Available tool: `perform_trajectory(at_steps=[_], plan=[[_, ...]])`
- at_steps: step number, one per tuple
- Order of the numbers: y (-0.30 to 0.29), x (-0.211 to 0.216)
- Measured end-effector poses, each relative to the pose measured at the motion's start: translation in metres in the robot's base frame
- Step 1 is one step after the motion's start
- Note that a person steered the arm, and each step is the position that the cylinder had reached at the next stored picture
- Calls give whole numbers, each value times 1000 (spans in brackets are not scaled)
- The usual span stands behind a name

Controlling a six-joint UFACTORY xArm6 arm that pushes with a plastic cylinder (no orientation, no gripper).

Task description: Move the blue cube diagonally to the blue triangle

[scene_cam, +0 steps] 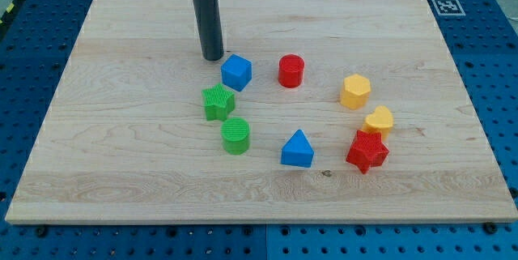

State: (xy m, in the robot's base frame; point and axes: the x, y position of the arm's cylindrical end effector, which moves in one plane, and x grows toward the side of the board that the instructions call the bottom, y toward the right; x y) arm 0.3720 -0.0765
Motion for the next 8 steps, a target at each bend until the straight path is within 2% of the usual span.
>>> perform_trajectory(at_steps=[1,5,6,7,8], plan=[[10,15],[34,28],[24,28],[-10,33],[-13,51]])
